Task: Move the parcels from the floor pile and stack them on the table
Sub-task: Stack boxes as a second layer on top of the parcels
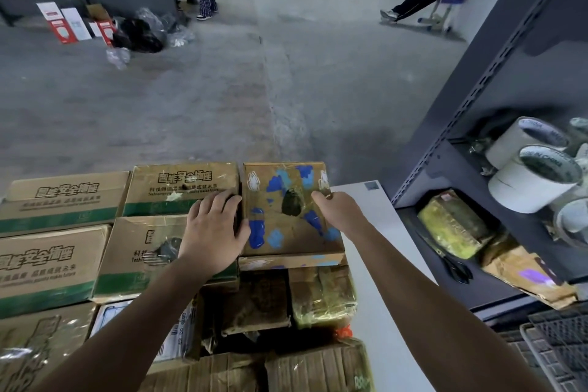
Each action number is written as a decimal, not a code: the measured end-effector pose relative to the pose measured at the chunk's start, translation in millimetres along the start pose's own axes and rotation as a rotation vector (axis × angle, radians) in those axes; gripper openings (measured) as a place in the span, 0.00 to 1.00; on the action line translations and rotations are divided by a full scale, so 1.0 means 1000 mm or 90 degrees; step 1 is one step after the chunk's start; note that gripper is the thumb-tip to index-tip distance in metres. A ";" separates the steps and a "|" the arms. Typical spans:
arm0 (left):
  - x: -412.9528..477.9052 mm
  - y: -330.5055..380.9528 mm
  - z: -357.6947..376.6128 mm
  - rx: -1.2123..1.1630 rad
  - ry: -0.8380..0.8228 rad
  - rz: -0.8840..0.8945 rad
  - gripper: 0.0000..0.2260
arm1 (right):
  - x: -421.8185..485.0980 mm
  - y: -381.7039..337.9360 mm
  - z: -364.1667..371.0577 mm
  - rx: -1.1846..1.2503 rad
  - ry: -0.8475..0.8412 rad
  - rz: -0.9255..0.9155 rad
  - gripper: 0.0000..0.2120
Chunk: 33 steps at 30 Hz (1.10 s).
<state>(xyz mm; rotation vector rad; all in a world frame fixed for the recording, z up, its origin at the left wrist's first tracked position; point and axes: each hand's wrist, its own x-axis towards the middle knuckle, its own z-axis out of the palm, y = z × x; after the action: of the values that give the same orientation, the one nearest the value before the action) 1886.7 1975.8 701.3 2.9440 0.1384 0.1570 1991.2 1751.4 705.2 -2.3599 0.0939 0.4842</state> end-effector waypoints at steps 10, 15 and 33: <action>0.003 0.001 -0.002 -0.017 -0.014 -0.015 0.24 | -0.015 0.000 0.000 0.031 -0.008 -0.012 0.22; -0.001 0.004 -0.007 -0.003 0.007 0.010 0.21 | -0.031 0.016 0.009 0.023 0.001 -0.055 0.21; -0.131 0.054 -0.006 -0.102 0.097 0.184 0.15 | -0.115 0.048 0.031 -0.017 0.125 -0.064 0.23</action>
<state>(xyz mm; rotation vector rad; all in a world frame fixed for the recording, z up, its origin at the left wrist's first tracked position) 1760.5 1911.1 705.1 2.7745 -0.2670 0.4139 1864.7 1728.8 695.7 -2.4205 0.0594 0.2053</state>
